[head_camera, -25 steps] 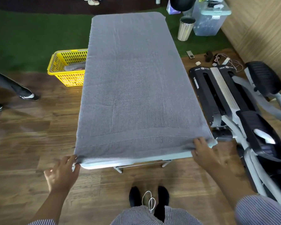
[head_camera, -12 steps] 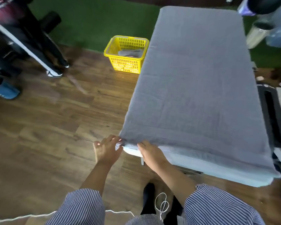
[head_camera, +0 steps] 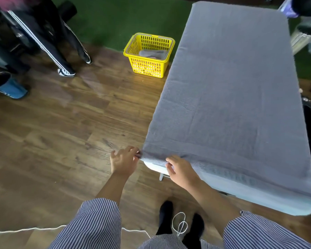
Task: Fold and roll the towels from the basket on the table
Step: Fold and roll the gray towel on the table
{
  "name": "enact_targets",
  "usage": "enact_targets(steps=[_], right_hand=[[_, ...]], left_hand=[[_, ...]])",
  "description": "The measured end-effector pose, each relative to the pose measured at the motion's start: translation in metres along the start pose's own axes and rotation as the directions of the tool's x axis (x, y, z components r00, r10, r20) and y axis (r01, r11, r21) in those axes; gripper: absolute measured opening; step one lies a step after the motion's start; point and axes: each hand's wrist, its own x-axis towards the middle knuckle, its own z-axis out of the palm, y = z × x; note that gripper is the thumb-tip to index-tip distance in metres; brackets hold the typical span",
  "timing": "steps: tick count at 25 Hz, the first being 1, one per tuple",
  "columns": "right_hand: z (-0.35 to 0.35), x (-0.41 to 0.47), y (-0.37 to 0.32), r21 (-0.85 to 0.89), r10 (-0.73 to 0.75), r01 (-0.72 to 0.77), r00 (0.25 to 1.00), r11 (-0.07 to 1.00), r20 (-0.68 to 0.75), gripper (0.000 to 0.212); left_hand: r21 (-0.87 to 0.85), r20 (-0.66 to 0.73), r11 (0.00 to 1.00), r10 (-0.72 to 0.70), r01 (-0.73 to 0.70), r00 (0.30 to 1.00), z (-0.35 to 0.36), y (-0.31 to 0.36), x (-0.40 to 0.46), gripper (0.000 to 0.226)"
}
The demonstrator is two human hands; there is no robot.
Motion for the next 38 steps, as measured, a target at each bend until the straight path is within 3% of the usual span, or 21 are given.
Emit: enact_targets(steps=[1,3,5,7,11,13,17,19,21,24,27,30,34,38], right_hand=[[0.000,0.000,0.000,0.010,-0.002,0.002,1.000,1.000,-0.001,0.012],[-0.002,0.001,0.002,0.050,0.020,-0.020,1.000,0.999,-0.005,0.014],[-0.002,0.001,0.003,0.068,0.044,-0.044,0.999,0.997,0.002,0.021],[-0.005,0.002,0.004,0.075,0.079,-0.082,0.996,0.994,0.050,0.027],[-0.024,-0.022,0.030,0.169,0.143,-0.136,0.989,0.976,-0.030,0.023],[-0.045,-0.054,0.064,0.156,0.219,-0.196,0.965,0.968,-0.142,0.024],[-0.094,-0.140,0.140,0.087,0.371,-0.363,0.864,0.928,-0.340,0.021],[-0.114,-0.179,0.169,0.113,0.502,-0.501,0.772,0.858,-0.390,0.018],[-0.121,-0.202,0.183,0.163,0.597,-0.583,0.708,0.796,-0.378,0.017],[-0.124,-0.214,0.184,0.137,0.560,-0.548,0.759,0.825,-0.333,0.030],[-0.133,-0.230,0.193,0.096,0.634,-0.646,0.693,0.757,-0.343,0.033],[-0.136,-0.246,0.209,0.104,0.706,-0.725,0.613,0.681,-0.354,0.029],[-0.135,-0.253,0.220,0.108,0.698,-0.717,0.617,0.689,-0.363,0.024],[-0.147,-0.256,0.217,0.141,0.714,-0.719,0.609,0.681,-0.344,0.019]], left_hand=[[0.039,-0.039,0.999,0.024,-0.022,0.999,-0.001,0.000,0.001,0.019],[0.044,-0.112,0.979,0.202,-0.198,0.973,-0.003,0.007,0.001,0.026],[0.055,-0.109,0.909,0.418,-0.414,0.902,-0.002,0.018,-0.007,0.033],[0.063,-0.112,0.868,0.497,-0.493,0.860,0.004,0.023,-0.011,0.026],[0.141,-0.105,0.884,0.461,-0.445,0.881,0.012,0.011,-0.010,0.053],[0.187,-0.148,0.886,0.453,-0.425,0.879,0.010,0.014,-0.008,0.051],[0.203,-0.229,0.922,0.373,-0.331,0.899,0.009,0.038,-0.007,0.045],[0.187,-0.261,0.936,0.340,-0.298,0.903,0.011,0.056,-0.008,0.045],[0.176,-0.258,0.923,0.378,-0.341,0.889,0.015,0.073,-0.011,0.044],[0.089,-0.237,0.899,0.437,-0.429,0.867,0.028,0.081,-0.010,0.037],[0.028,-0.245,0.874,0.477,-0.486,0.844,0.027,0.069,-0.006,0.038],[0.130,-0.231,0.889,0.457,-0.438,0.859,0.013,0.066,-0.007,0.038],[0.152,-0.234,0.925,0.376,-0.348,0.896,0.008,0.070,-0.007,0.048],[0.221,-0.176,0.895,0.427,-0.387,0.887,-0.001,0.059,0.002,0.051]])
